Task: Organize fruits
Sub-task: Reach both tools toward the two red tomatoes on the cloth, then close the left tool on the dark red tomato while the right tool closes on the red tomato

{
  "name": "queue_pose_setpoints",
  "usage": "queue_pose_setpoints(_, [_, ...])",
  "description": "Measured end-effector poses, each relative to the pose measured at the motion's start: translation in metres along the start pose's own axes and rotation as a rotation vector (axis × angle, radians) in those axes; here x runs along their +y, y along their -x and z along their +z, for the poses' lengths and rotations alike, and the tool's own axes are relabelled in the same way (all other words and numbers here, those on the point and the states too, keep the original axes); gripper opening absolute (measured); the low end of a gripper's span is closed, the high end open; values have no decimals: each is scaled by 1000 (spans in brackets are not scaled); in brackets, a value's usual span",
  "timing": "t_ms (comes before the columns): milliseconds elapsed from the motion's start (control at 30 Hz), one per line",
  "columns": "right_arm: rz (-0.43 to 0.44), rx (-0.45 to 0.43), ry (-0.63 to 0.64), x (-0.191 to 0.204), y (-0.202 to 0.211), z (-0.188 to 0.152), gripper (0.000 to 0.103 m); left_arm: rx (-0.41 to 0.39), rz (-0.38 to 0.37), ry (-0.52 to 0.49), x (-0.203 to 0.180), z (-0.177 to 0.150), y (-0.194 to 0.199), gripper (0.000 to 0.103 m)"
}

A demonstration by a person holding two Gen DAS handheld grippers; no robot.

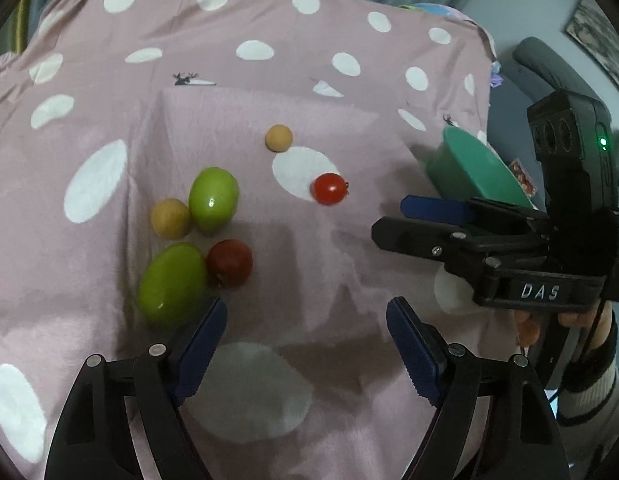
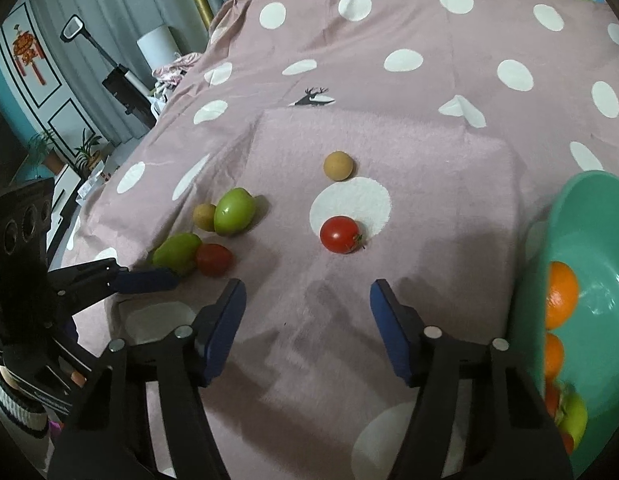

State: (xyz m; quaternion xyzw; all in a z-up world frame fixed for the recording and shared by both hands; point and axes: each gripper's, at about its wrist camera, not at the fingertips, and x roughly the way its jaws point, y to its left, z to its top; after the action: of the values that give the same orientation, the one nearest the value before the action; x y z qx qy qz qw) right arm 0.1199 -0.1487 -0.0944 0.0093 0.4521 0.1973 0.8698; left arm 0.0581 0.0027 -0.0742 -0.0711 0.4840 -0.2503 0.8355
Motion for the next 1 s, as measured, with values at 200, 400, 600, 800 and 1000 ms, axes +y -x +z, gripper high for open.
queue_pose_setpoints(200, [-3,28,37,0,-16,10,58,3,57,26,8,8,-13,82])
queue_pose_setpoints(400, [-30,58,64,-3,-34,20,55,7,67,2,10,14,-19,82])
queue_pose_setpoints(600, [-53,83,82,-5,-49,27,50,13,79,0,16,24,-27,60])
queue_pose_setpoints(800, [-70,93,88,-10,-59,33,44,10,125,-30,16,27,-35,46])
queue_pose_setpoints(1000, [-91,103,102,-11,-63,38,34,1,127,-27,22,26,-33,37])
